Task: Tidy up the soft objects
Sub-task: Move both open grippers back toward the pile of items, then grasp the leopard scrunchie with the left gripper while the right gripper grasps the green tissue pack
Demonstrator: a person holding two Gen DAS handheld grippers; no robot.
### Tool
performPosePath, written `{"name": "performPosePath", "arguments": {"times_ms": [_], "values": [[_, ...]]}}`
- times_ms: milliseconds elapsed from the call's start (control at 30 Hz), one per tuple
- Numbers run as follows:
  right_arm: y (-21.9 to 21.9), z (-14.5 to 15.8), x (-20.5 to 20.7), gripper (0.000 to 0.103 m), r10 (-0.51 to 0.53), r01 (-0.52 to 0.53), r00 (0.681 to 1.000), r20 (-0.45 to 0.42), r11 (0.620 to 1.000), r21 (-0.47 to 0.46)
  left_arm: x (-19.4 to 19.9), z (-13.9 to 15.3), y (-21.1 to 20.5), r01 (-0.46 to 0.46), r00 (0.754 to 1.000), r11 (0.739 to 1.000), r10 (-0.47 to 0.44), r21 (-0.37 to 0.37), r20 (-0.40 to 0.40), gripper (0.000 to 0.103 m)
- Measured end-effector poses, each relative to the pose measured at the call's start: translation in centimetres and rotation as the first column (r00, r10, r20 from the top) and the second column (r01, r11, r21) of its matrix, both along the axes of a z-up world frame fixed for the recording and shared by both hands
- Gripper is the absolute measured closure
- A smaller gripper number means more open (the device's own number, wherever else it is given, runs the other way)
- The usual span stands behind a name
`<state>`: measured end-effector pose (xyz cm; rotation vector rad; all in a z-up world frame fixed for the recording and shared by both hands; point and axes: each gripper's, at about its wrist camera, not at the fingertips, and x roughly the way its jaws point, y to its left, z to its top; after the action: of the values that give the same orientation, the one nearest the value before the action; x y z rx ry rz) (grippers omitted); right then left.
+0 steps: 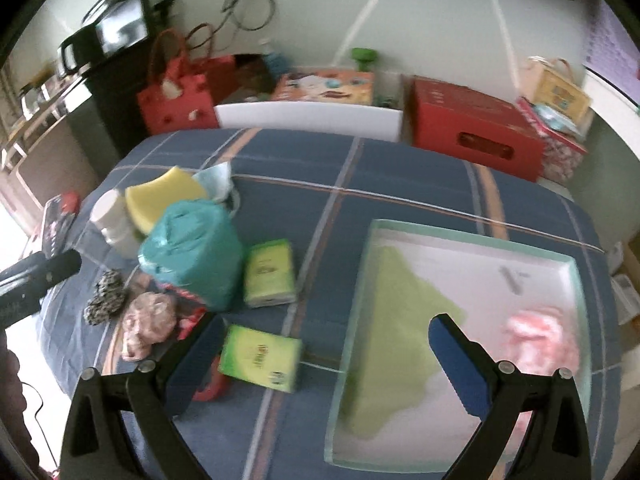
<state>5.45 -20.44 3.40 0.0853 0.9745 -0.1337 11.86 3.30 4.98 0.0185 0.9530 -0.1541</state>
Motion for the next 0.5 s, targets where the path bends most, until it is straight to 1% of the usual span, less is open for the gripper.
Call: {"name": "performPosePath", "arguments": {"times_ms": [100,200,333,500], "values": [[1.5,-0.7,0.6,0.000,0.028,-0.028,0.999,-0.015,0.999,0.016,0.3,-0.7,2.5,-0.061,0.998,0.998,0.061,-0.011,-0.024,0.009],[2.4,-1.4,1.1,0.000,0.047,-0.046,0.999,-0.027,0.998,0.039,0.7,-1.5,4.0,-0.094,0.994,0.995,0.093,-0.023,-0.054,0.009],[3.2,-2.5,1.4,0.000,0.057,-0.053,0.997,-0.054,0.997,0.060,1.3,-2.8,4.6,-0.112,0.989,0.993,0.109,-0.028,-0.096,0.009],[3.1,-4.4,1.6,0.000,0.039,-0.030,0.994,-0.102,0.996,0.085,2.2,-5.7,4.4,-0.107,0.978,0.993,0.098,-0.041,-0.184,0.009]]}}
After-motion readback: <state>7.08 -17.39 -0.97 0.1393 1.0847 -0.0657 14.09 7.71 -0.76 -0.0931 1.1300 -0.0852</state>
